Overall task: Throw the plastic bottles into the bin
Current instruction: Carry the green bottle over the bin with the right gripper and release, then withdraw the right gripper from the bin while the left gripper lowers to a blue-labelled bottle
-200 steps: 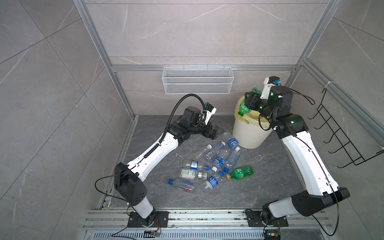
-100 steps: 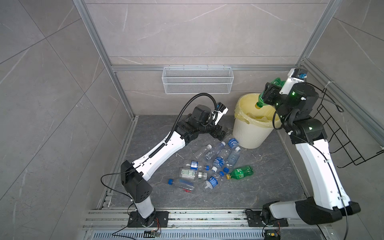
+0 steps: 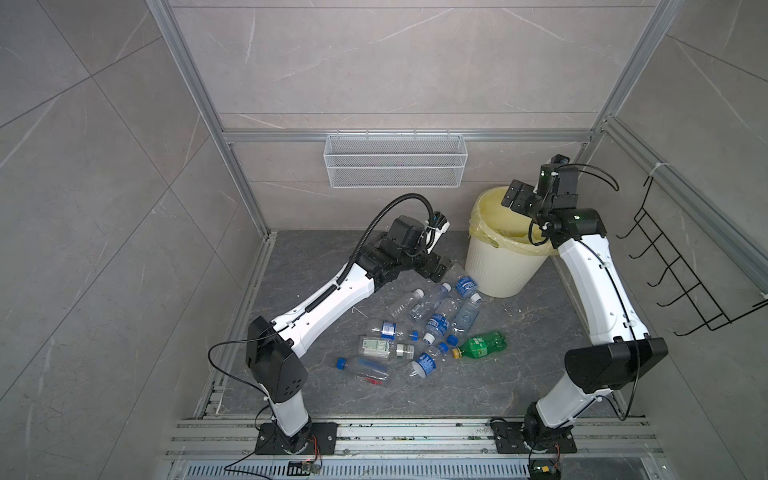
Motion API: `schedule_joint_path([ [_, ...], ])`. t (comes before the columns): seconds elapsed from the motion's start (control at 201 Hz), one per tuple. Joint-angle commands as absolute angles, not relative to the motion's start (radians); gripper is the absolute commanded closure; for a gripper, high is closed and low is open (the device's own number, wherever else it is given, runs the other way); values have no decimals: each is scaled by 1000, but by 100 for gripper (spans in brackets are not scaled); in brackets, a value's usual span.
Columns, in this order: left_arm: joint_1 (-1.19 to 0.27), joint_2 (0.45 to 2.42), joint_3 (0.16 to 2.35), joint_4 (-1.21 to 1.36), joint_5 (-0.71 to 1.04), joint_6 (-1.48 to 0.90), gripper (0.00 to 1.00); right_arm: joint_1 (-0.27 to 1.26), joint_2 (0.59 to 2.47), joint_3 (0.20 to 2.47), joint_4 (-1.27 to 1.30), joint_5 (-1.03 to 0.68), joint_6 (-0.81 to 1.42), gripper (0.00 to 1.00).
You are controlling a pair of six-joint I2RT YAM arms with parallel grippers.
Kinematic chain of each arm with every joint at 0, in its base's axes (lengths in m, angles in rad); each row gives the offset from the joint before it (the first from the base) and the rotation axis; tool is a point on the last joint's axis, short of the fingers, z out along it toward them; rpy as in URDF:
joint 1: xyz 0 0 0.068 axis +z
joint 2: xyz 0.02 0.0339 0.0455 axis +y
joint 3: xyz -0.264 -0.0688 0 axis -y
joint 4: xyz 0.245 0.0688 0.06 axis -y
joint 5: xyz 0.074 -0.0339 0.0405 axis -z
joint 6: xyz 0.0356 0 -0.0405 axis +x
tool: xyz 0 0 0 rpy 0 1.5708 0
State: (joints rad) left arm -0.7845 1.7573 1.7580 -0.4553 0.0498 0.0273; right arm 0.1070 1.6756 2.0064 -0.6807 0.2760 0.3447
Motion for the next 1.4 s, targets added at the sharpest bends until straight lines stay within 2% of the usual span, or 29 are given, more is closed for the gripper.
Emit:
schedule_joint_path([
  [0.0, -768, 1791, 1782, -482, -57, 14, 0, 112, 1621, 1990, -666, 240, 354, 0],
  [0.348, -656, 1804, 1726, -492, -89, -163, 0, 217, 1566, 1845, -584, 189, 333, 0],
  [0.622, -574, 1965, 1845, -618, -199, -419, 0, 403, 1550, 1704, -536, 244, 294, 1],
  [1.005, -524, 2197, 2012, -618, -129, -715, 0, 493, 1544, 1527, -499, 223, 373, 0],
  [1.394, -509, 2397, 2101, -467, 3, -833, 4, 501, 1526, 1505, -523, 230, 353, 0],
])
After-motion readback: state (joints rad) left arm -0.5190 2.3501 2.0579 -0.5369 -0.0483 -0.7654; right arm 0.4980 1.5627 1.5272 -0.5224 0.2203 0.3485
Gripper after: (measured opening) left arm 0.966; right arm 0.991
